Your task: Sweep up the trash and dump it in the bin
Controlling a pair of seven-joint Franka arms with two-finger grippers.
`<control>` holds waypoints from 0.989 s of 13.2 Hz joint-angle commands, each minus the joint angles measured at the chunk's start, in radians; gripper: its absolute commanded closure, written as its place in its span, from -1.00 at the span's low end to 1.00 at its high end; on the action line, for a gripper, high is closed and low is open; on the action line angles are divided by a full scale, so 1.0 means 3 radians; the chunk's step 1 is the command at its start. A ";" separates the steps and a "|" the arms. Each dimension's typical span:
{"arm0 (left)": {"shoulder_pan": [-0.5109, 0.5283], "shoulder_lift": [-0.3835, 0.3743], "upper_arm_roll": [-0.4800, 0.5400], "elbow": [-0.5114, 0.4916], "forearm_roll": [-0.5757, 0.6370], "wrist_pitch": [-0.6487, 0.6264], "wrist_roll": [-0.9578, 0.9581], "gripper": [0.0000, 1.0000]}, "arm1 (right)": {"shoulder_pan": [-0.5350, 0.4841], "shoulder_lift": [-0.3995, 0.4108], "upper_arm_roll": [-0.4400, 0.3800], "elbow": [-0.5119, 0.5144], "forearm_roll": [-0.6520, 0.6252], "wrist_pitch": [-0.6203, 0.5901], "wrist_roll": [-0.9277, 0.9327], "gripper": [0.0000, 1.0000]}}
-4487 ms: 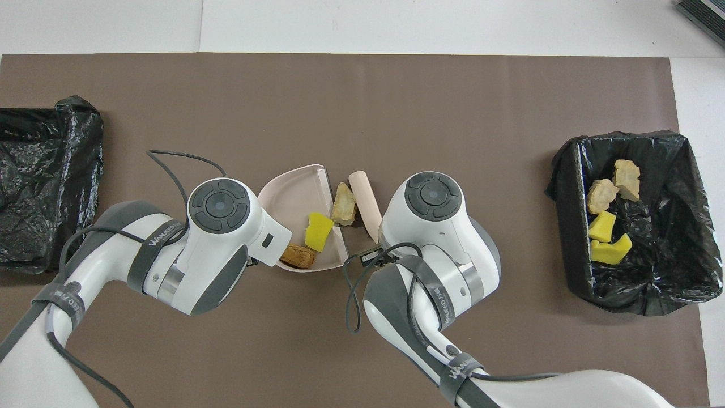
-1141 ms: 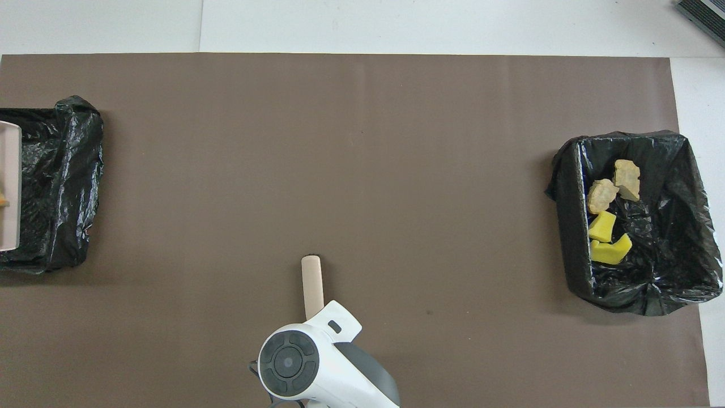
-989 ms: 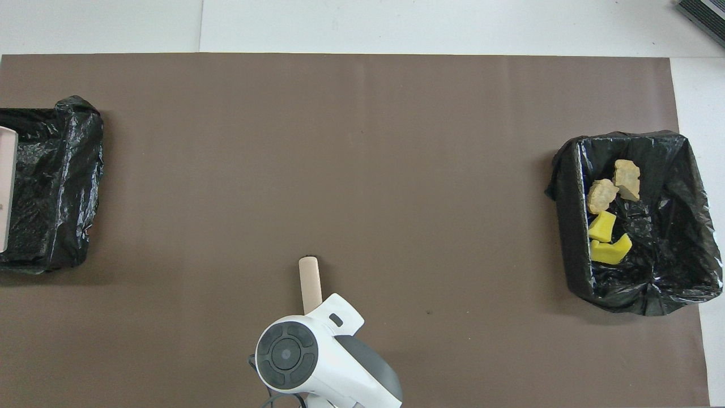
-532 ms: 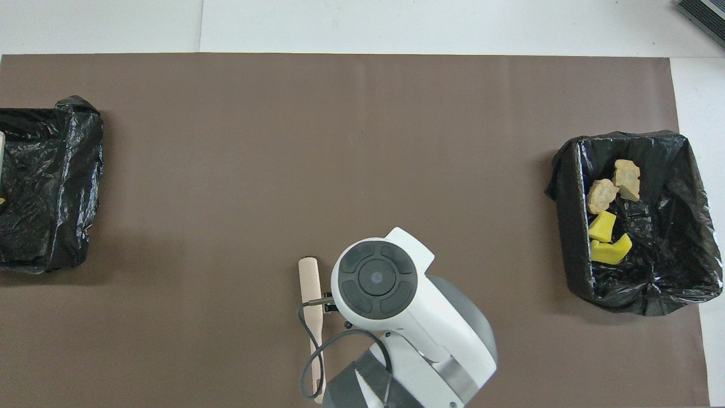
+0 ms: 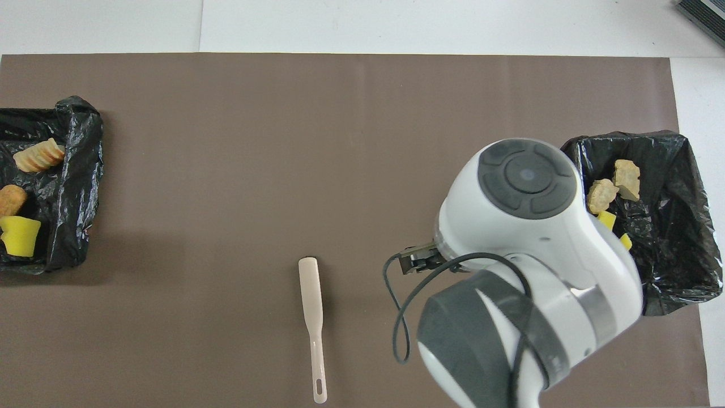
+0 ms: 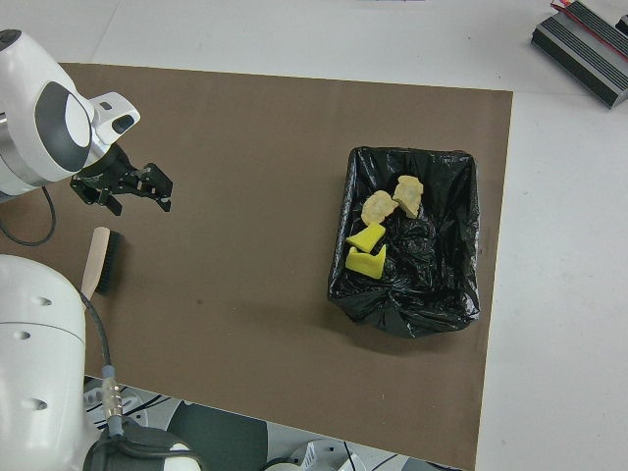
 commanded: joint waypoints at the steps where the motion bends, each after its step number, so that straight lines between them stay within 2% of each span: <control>1: -0.0080 -0.0174 0.0009 0.0005 0.0079 -0.0113 -0.0067 1.00 | -0.0350 -0.0145 -0.0017 0.0028 -0.0042 -0.0096 -0.0470 -1.00; 3: -0.0202 -0.0226 -0.0058 0.0082 -0.0185 -0.0306 -0.0088 1.00 | -0.0529 -0.0161 -0.0068 0.0028 -0.0042 -0.0107 -0.0725 -1.00; 7: -0.0718 -0.0165 -0.0058 0.0195 -0.0635 -0.0599 -0.0154 1.00 | -0.0714 -0.0161 -0.0120 0.0034 -0.0216 -0.0061 -0.0885 -1.00; 10: -0.0929 -0.0159 -0.0063 0.0144 -0.1085 -0.0614 -0.0674 1.00 | -0.0842 -0.0146 -0.0206 0.0145 -0.0231 -0.0025 -0.0890 -1.00; 13: -0.1230 -0.0012 -0.0063 0.0128 -0.1520 -0.0711 -0.1343 1.00 | -0.0806 -0.0100 -0.0527 0.0299 -0.0232 -0.0025 -0.0890 -1.00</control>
